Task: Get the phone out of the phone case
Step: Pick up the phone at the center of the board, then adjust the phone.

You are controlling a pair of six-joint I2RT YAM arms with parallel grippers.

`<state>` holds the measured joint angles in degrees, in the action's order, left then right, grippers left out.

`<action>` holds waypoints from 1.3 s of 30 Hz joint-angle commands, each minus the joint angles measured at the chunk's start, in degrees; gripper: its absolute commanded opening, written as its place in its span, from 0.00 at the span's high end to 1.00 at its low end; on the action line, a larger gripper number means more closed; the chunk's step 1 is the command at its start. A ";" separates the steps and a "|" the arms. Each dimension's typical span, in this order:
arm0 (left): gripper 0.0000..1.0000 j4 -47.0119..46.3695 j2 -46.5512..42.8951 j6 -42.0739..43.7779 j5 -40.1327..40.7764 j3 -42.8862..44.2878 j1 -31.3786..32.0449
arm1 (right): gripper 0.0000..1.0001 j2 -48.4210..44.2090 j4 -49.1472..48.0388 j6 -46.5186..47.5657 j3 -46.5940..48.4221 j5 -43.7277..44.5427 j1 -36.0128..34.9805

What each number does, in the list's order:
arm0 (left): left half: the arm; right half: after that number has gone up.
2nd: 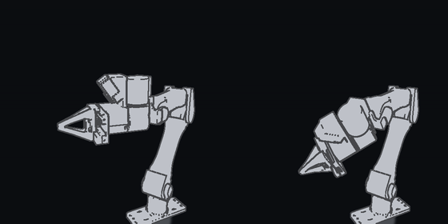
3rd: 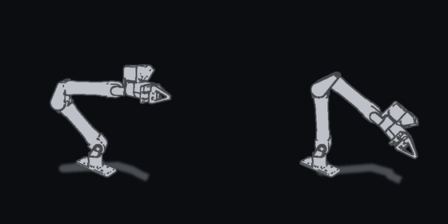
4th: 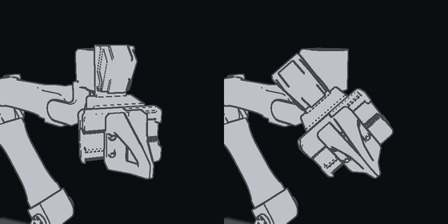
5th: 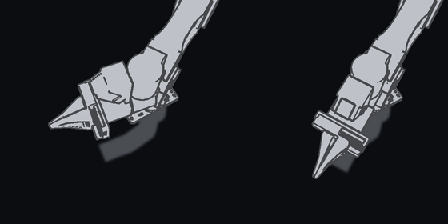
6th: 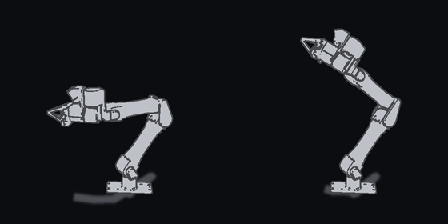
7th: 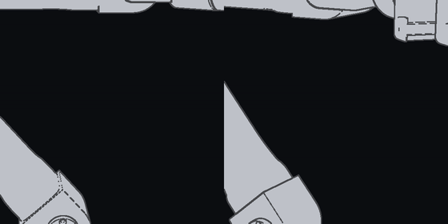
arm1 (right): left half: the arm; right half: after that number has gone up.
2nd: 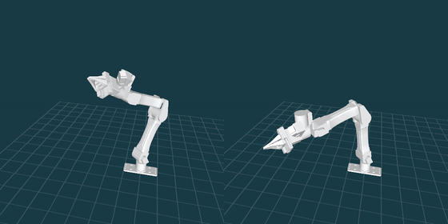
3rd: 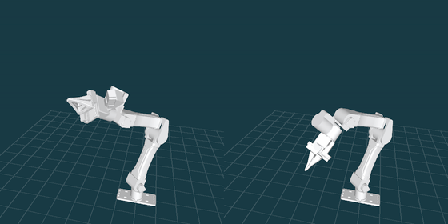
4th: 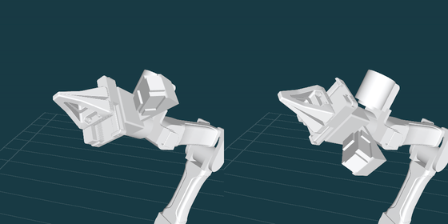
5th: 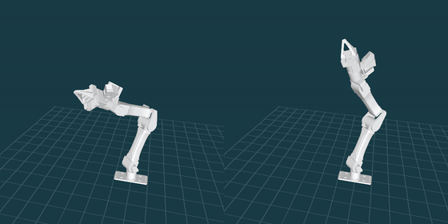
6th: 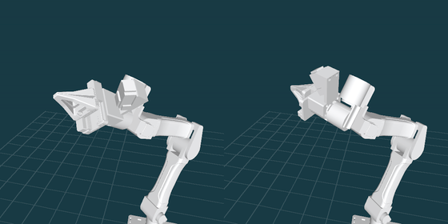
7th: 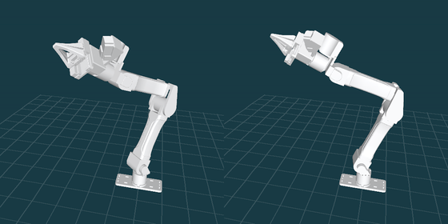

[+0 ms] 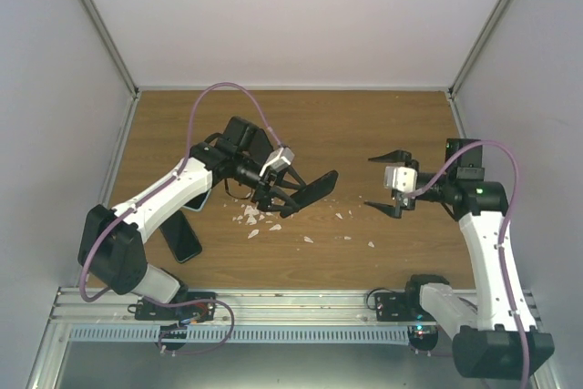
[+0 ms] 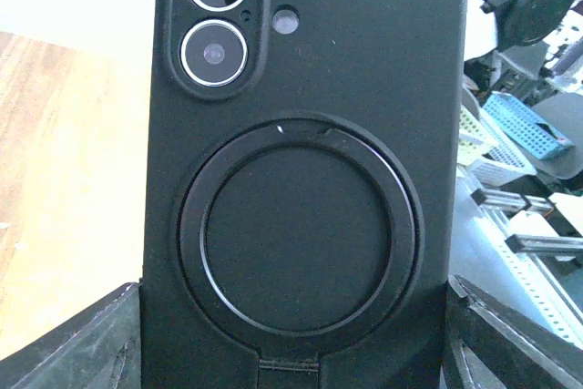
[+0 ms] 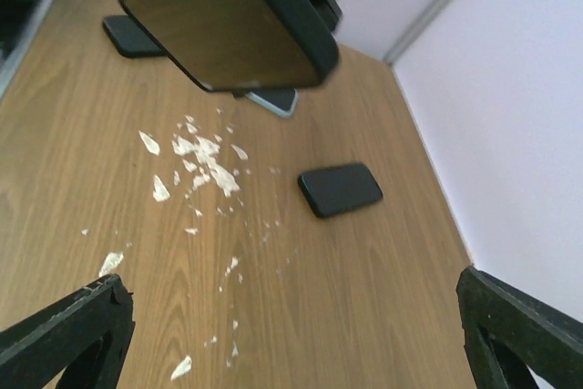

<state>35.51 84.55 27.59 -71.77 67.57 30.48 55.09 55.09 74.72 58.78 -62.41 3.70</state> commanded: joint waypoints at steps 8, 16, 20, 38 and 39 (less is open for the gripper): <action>0.64 5.64 0.55 7.20 -8.57 2.49 2.10 | 0.15 -1.48 -6.59 -4.64 3.93 -0.86 -12.84; 0.65 9.48 2.97 10.03 -9.02 5.18 3.34 | 0.36 0.82 -6.69 -5.86 5.97 4.18 -22.92; 0.65 11.71 4.13 11.77 -9.03 6.36 4.11 | 0.46 1.70 -5.86 -3.82 5.65 7.25 -27.26; 0.01 19.98 8.32 13.63 -5.85 11.27 3.85 | 0.99 2.21 -7.40 -8.11 6.31 8.46 -30.03; 0.01 20.48 8.46 13.48 -5.31 12.12 3.23 | 0.99 2.15 -7.63 -8.53 6.10 8.20 -29.99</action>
<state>55.18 92.66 39.72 -79.75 75.50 34.72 57.56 51.37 69.25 63.42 -52.56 -25.98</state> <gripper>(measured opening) 0.988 0.104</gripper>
